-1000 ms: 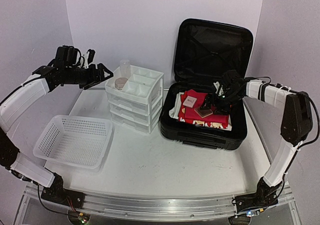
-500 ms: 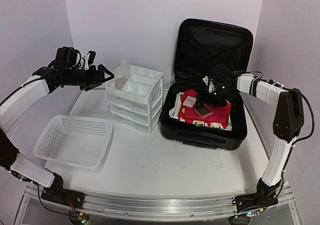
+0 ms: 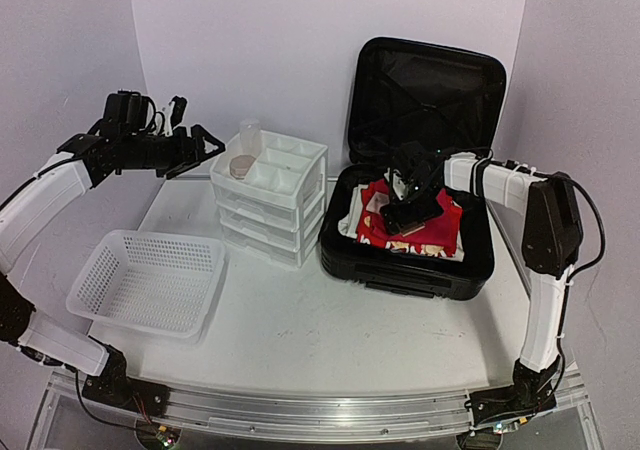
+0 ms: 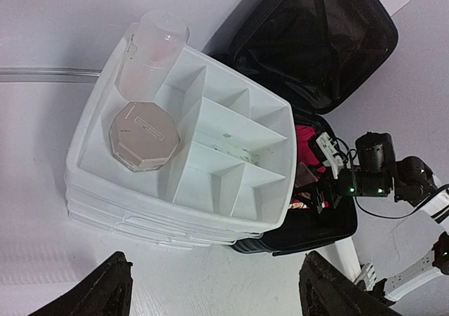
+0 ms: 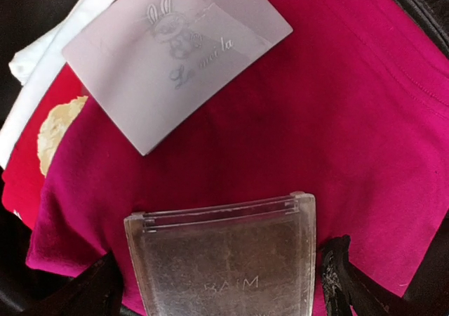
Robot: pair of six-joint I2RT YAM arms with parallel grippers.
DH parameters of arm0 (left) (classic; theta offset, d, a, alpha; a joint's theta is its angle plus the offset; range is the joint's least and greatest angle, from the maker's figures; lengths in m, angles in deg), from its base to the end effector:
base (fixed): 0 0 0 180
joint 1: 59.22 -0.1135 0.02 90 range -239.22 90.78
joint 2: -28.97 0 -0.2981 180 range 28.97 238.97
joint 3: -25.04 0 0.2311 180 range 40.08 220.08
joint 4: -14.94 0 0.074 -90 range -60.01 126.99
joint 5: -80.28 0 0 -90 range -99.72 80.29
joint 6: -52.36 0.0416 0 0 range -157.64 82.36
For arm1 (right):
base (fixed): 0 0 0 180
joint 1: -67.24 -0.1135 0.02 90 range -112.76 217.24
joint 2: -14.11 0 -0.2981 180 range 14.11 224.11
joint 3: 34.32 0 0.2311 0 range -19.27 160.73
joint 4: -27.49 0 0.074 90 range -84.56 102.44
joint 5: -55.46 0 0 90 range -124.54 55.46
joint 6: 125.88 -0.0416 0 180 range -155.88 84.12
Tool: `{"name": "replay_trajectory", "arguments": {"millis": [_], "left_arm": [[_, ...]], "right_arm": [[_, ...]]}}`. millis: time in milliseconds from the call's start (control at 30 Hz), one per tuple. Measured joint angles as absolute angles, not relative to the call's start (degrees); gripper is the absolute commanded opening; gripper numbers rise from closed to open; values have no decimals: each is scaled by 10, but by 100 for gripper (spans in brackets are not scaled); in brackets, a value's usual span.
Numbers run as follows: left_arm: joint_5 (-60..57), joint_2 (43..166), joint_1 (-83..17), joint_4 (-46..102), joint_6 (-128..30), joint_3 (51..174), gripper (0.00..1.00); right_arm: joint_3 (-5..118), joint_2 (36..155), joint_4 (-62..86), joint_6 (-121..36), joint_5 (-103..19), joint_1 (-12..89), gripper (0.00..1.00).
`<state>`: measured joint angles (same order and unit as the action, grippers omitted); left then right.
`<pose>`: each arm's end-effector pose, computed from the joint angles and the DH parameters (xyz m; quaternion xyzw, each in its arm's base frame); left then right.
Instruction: Open, take out, and arrange the luggage
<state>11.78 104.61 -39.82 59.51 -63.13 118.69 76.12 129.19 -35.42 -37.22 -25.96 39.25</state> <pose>0.2465 -0.1030 0.4233 0.0535 0.8397 -0.3439 0.4168 0.3744 0.1919 0.2584 -0.2113 0.9551 -0.0218 0.2064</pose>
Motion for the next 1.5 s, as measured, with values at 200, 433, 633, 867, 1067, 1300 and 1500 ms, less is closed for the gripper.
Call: {"name": "replay_trajectory", "arguments": {"millis": [200,433,633,867,1067,1300,1500], "left_arm": [[122,1043,-398,595,-632,1187,82],[126,1043,-398,595,-631,1187,83],[127,1040,-398,595,-632,1187,82],[131,1040,-398,595,-632,1187,82],[132,1038,-398,595,-632,1187,82],[132,1034,-398,595,-632,1187,82],[132,1029,-398,595,-632,1187,83]], "right_arm": [[761,1292,-353,-378,-271,397,85],[753,1287,-348,-387,-305,412,71],[746,1270,-348,-388,-320,412,82],[731,1249,-349,-388,-324,412,94],[721,1248,-349,-387,-323,414,87],[722,1248,-349,-388,-332,419,70],[722,1248,-349,-389,-348,419,68]]}}
